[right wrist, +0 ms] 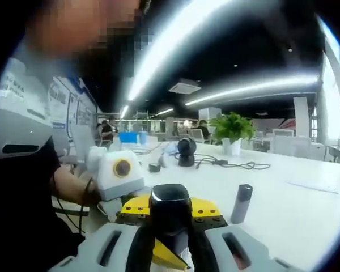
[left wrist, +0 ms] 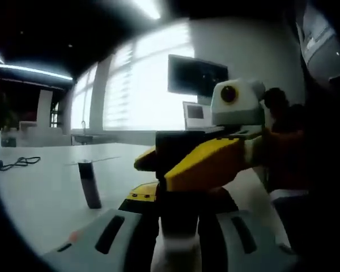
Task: Pick up cosmetic bottle twist off cap place on table pick up cap screw tight cap place on table
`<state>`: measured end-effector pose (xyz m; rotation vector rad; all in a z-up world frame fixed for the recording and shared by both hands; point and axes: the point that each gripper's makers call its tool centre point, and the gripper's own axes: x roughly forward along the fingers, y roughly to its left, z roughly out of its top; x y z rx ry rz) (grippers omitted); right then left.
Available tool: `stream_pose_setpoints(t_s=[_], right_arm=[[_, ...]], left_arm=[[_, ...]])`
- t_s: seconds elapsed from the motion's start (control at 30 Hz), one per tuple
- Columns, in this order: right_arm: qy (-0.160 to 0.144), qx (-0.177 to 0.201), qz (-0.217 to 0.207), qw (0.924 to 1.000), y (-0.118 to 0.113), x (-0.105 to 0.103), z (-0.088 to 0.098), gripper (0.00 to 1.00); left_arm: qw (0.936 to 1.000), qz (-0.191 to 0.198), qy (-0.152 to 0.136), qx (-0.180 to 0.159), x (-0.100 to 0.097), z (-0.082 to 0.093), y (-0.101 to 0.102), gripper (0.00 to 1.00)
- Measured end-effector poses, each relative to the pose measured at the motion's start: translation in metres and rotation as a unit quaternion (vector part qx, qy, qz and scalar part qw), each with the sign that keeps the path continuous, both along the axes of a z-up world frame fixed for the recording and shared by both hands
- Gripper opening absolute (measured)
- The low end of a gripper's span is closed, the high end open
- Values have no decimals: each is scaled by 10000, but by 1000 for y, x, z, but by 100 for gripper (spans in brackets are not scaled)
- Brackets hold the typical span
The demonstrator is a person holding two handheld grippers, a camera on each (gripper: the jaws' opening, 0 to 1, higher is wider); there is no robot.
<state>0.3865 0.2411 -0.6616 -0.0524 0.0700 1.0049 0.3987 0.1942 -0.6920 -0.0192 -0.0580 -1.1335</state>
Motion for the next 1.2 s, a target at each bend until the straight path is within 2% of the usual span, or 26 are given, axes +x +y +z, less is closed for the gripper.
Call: stream_pose_setpoints(t_s=[0.23, 0.43, 0.6, 0.83, 0.93, 0.97, 1.07, 1.2], right_arm=[[73, 139, -681, 9976, -1, 16, 0, 16], [-30, -19, -1268, 9919, 2, 28, 0, 16], [-57, 3, -1523, 9883, 5, 33, 0, 16], [-1, 26, -1769, 9842, 5, 38, -1, 16], [52, 69, -2035, 9790, 3, 41, -2, 16], [33, 56, -2190, 9757, 3, 42, -2, 16], [-92, -12, -2303, 9731, 5, 41, -1, 16], [-73, 21, -2327, 9725, 3, 43, 0, 16]], left_arm=[[9993, 366, 53, -12, 15, -1, 7, 15], [9976, 683, 84, -28, 28, -1, 13, 15], [9955, 942, -16, 26, 37, -1, 19, 15], [9945, 1041, 81, -24, 42, -2, 20, 15], [9937, 1119, 73, -20, 45, -2, 21, 15], [9933, 1152, 53, -9, 43, -2, 21, 15], [9929, 1187, 46, -23, 41, -1, 23, 15], [9928, 1197, 49, -33, 40, -1, 22, 15]])
